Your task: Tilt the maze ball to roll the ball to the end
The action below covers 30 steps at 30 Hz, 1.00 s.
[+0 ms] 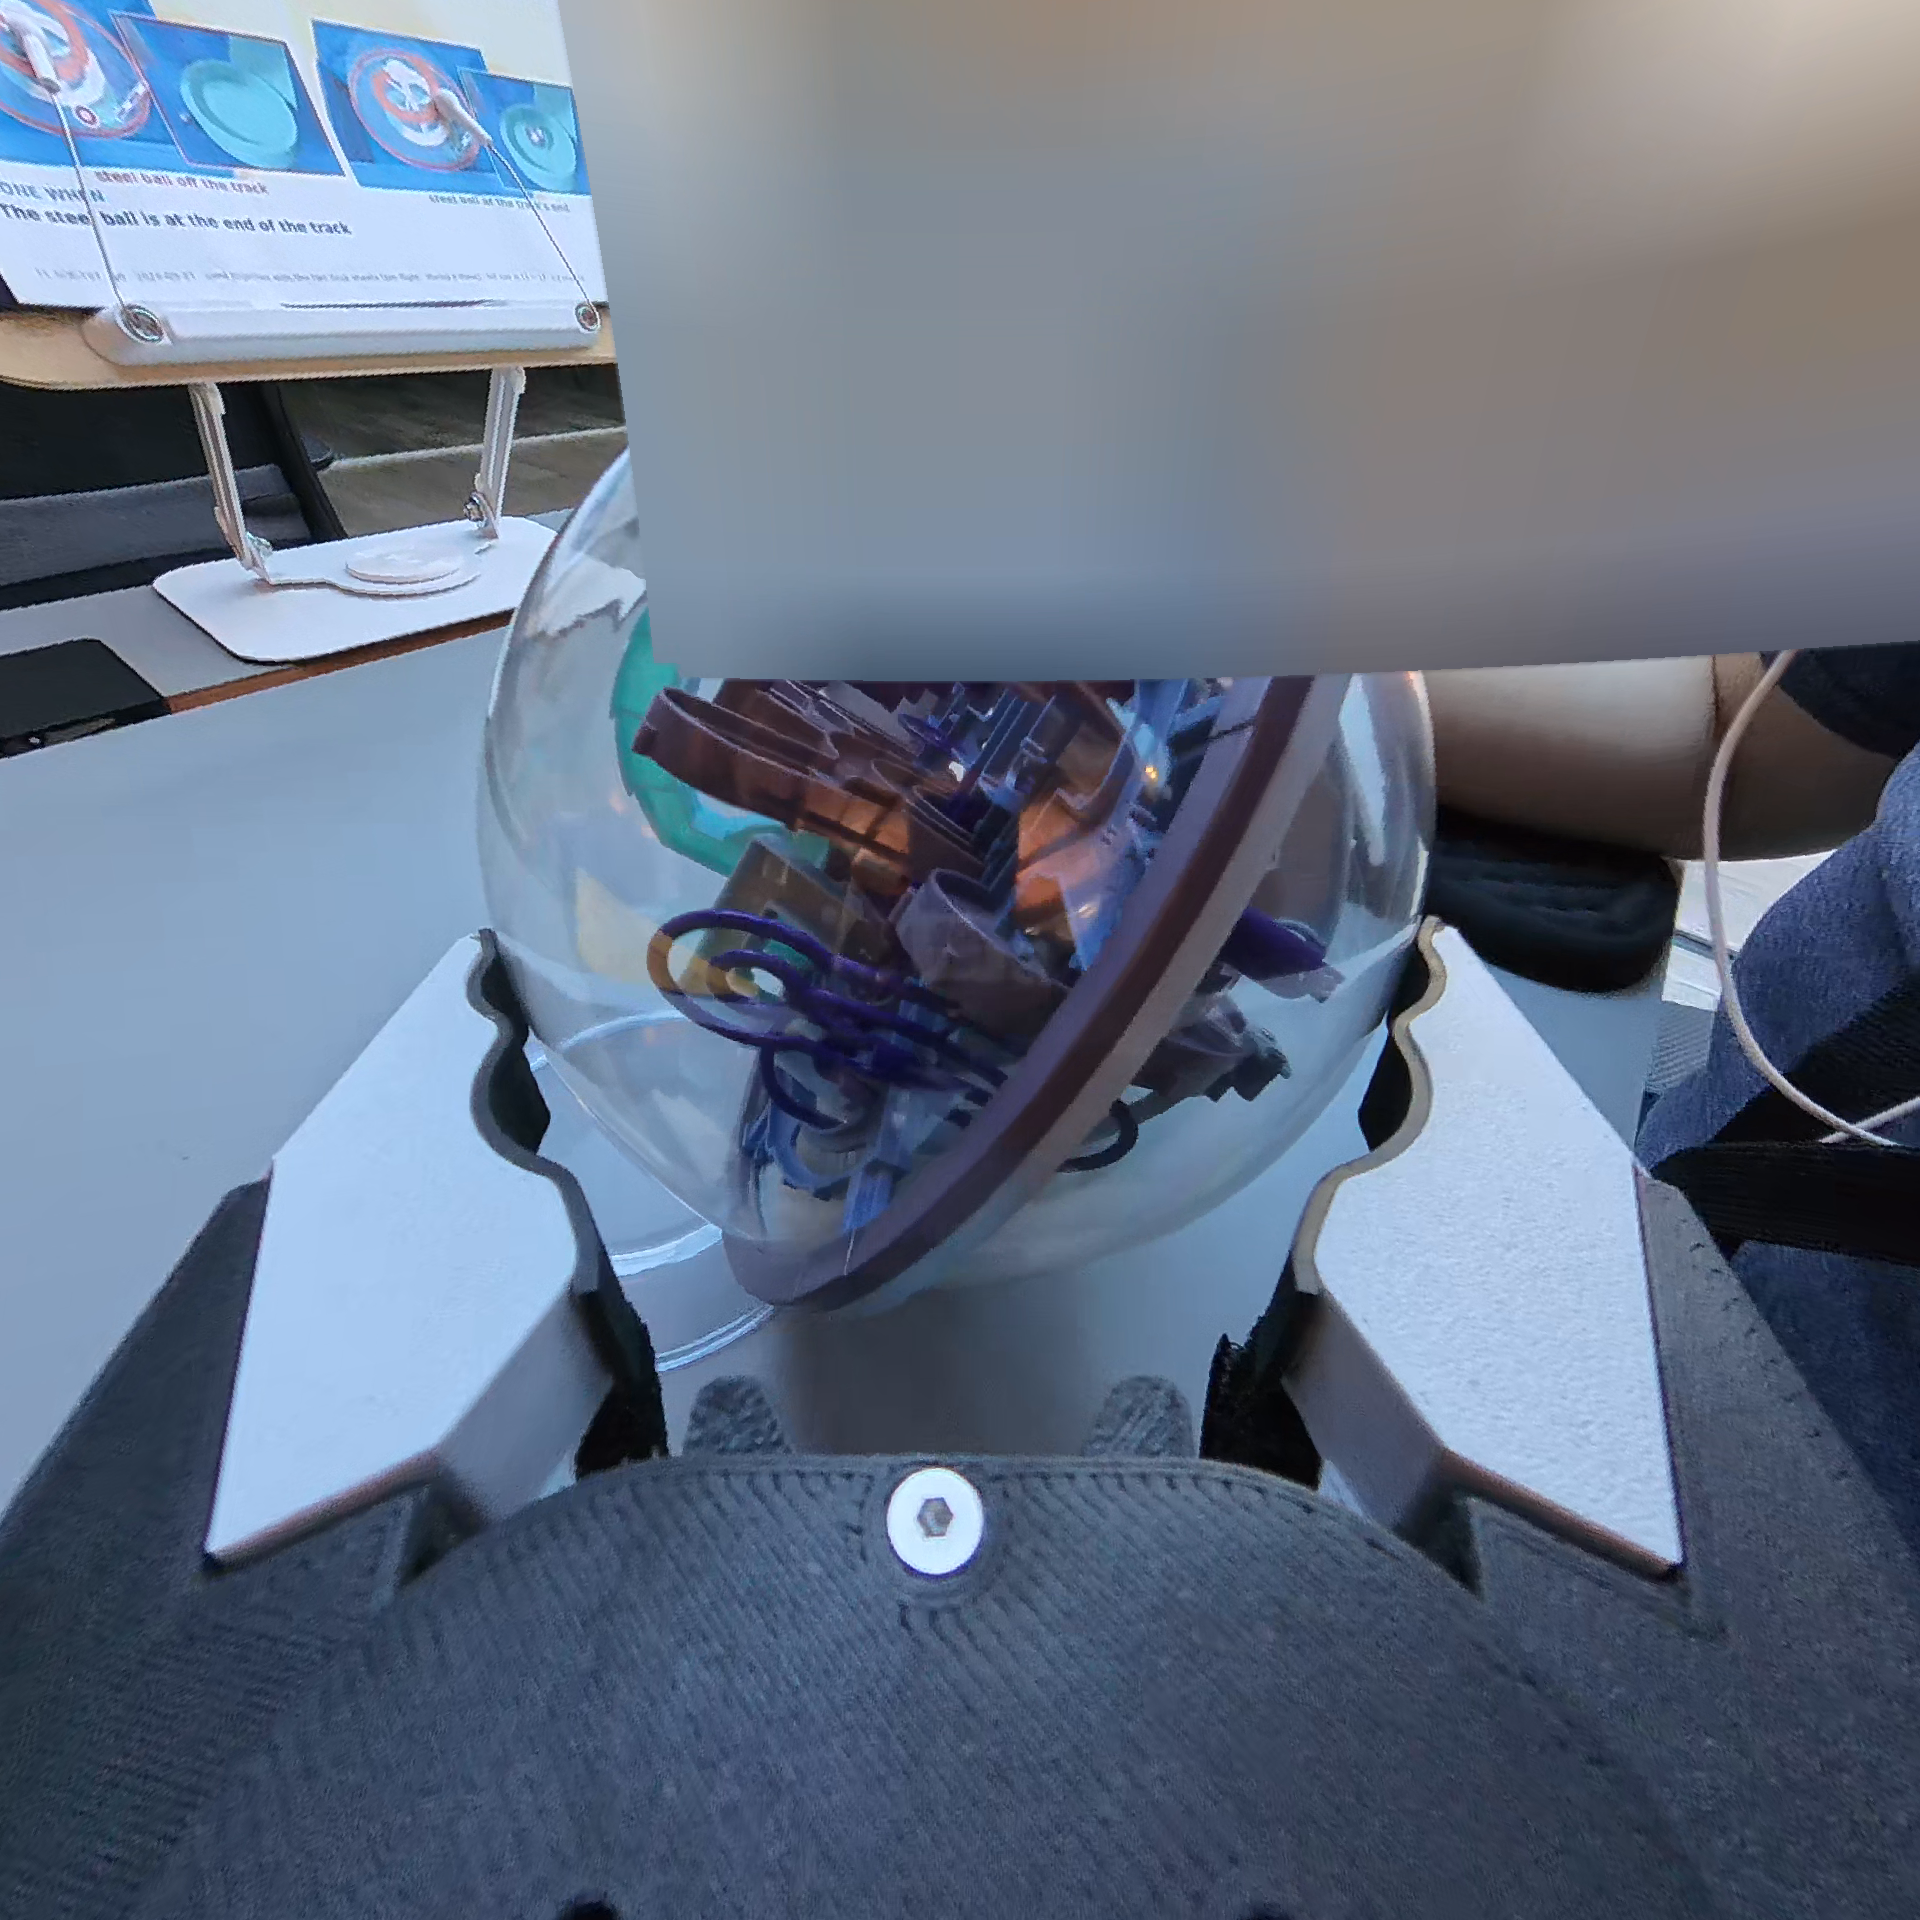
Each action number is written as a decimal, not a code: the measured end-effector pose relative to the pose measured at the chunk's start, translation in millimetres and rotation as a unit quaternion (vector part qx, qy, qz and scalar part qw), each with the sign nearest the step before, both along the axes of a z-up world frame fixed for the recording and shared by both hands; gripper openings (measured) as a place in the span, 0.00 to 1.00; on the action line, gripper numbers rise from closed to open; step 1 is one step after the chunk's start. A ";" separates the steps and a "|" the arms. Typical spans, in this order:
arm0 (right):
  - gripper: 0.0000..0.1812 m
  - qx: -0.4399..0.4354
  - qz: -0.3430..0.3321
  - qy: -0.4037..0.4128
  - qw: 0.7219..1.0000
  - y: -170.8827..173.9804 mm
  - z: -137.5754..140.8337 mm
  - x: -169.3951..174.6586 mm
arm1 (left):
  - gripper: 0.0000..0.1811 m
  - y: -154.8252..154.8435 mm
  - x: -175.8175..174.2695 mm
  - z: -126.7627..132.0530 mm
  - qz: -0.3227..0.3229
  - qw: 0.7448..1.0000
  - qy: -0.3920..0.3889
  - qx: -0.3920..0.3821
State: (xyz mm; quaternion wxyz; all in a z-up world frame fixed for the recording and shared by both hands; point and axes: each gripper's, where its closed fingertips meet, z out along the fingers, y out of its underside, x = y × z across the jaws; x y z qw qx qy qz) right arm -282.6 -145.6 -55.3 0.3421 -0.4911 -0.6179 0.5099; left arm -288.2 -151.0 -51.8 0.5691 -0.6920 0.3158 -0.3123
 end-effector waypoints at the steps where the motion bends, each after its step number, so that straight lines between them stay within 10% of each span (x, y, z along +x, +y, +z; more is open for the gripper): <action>1: 0.84 0.001 -0.001 -0.002 1.000 -0.2 1.1 -0.3 | 0.87 -0.3 -0.3 1.3 -0.001 1.000 -0.001 0.001; 30: 0.84 0.002 -0.042 -0.030 0.999 -3.0 53.4 13.5 | 0.87 -1.6 11.9 58.7 -0.038 0.997 -0.056 0.023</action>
